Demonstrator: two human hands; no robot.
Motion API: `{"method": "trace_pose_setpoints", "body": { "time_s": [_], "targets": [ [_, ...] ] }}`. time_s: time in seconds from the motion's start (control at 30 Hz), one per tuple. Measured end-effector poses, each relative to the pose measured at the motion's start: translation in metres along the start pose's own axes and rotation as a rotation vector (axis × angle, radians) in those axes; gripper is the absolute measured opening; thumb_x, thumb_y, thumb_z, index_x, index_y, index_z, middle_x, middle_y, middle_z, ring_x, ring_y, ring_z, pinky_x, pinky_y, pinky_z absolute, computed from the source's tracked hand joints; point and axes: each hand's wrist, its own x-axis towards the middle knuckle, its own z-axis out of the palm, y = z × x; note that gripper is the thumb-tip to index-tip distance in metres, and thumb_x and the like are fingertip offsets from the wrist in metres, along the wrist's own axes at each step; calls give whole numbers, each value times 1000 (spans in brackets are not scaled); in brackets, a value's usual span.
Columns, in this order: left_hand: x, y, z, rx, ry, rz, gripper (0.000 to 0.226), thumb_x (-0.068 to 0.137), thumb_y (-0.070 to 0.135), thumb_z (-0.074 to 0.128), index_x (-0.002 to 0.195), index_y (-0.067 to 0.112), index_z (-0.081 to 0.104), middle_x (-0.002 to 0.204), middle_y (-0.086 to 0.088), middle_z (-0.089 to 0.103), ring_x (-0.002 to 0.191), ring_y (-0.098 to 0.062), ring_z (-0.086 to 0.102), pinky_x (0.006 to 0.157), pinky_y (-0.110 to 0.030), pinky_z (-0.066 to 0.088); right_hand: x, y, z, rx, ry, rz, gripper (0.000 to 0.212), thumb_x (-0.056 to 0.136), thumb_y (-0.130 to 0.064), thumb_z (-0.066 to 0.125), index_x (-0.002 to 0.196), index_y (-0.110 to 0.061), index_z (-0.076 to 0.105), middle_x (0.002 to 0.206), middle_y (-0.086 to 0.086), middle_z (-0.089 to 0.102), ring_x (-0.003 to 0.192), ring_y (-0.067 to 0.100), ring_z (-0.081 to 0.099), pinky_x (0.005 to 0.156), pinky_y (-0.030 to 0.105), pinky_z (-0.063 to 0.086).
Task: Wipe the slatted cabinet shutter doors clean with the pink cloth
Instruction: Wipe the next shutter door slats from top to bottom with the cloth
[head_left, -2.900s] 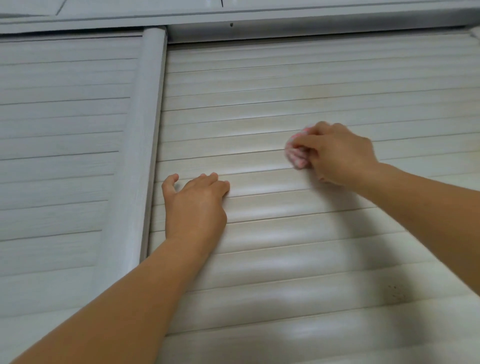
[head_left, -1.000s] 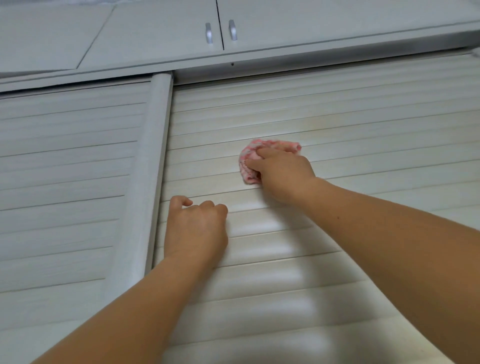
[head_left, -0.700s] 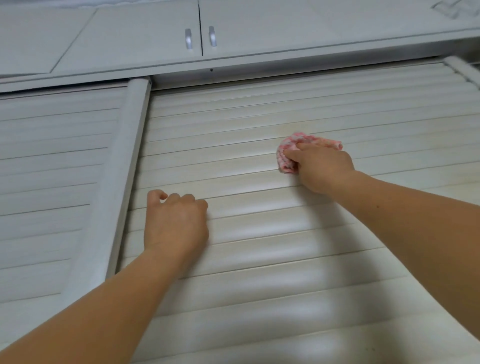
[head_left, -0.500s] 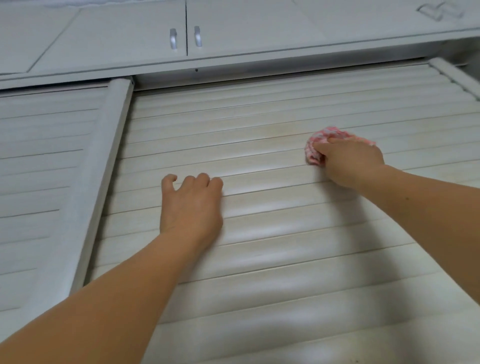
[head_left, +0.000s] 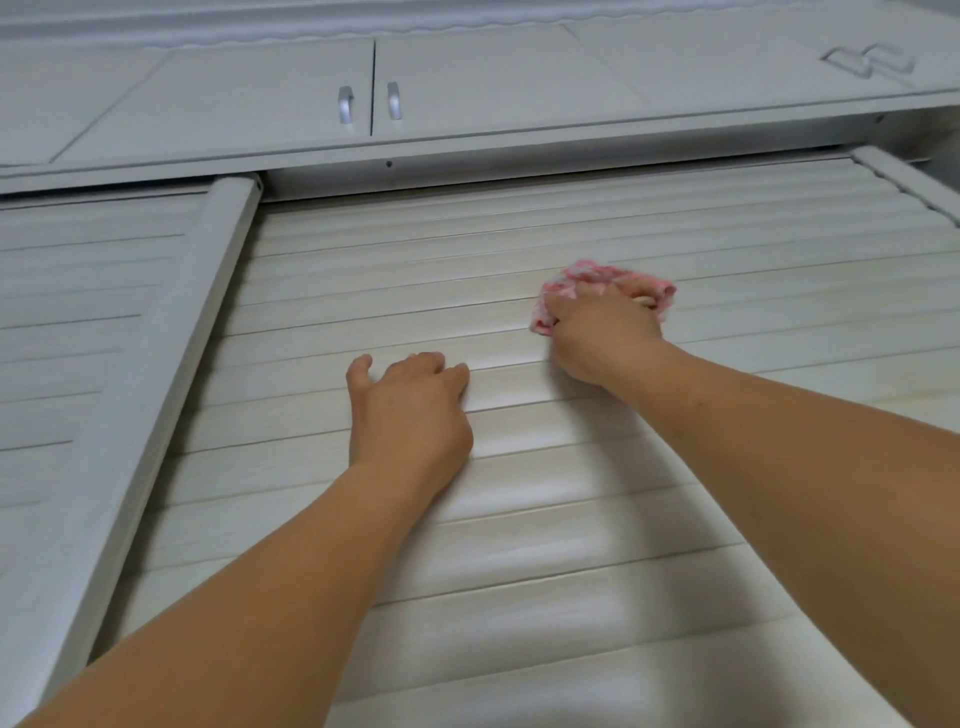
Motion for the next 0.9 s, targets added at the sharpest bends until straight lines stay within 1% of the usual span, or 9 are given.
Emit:
{"method": "trace_pose_setpoints", "body": {
  "time_s": [0.13,0.23,0.27,0.33,0.47,0.57,0.73,0.8,0.9],
  "targets": [
    [-2,-4,1,-24,23,-4,39,88,13,38,119,26,57,130,7,51,118,-13,47,110,-43,3,13,-42,1,66,-63,-209,37,89,-20,42,124,-24,53,138,8,46,124,32,43,96,51,41],
    [-2,-5,0,-42,63,-18,41,85,13,32,111,27,61,115,7,59,106,-14,54,109,-42,5,12,-61,1,105,-92,-330,45,94,-24,43,137,-34,40,149,5,37,133,29,37,102,44,36],
    [-1,-5,0,-37,72,-26,40,85,13,33,109,27,61,110,7,61,102,-15,56,109,-42,6,11,-62,1,102,-75,-353,45,95,-25,42,138,-37,37,149,3,36,134,29,36,101,42,35],
    [0,-3,1,-11,81,-34,34,86,11,39,107,26,62,106,6,62,97,-16,57,108,-41,6,9,-58,1,44,-17,-378,41,97,-24,39,135,-38,40,145,0,40,132,26,37,92,40,33],
    [1,-1,-2,33,80,-40,31,88,11,39,105,26,61,105,6,61,92,-17,58,108,-40,8,7,-38,-7,-54,27,-267,38,93,-22,38,128,-29,51,141,3,44,128,32,39,92,43,34],
    [1,0,-3,36,65,-54,32,88,9,38,104,25,61,104,6,60,89,-16,58,108,-40,9,11,-12,-10,-110,59,-174,34,88,-25,39,119,-23,55,133,6,46,120,34,44,87,42,37],
    [0,0,-1,41,75,-58,33,89,9,36,105,26,61,103,6,59,85,-16,58,108,-40,10,11,42,-8,-124,52,-50,38,90,-23,37,124,-26,53,140,1,40,123,32,43,98,49,35],
    [0,-1,-1,40,83,-64,34,89,9,36,104,26,61,103,6,60,85,-16,58,108,-40,9,13,62,-8,-127,49,11,40,91,-24,37,128,-26,51,143,1,38,127,31,41,99,52,32],
    [0,0,0,31,88,-72,33,89,9,38,104,26,62,102,7,60,84,-15,58,108,-39,9,12,87,-6,-140,60,133,42,90,-19,38,129,-23,51,140,5,41,127,34,41,99,54,36]
  ]
}}
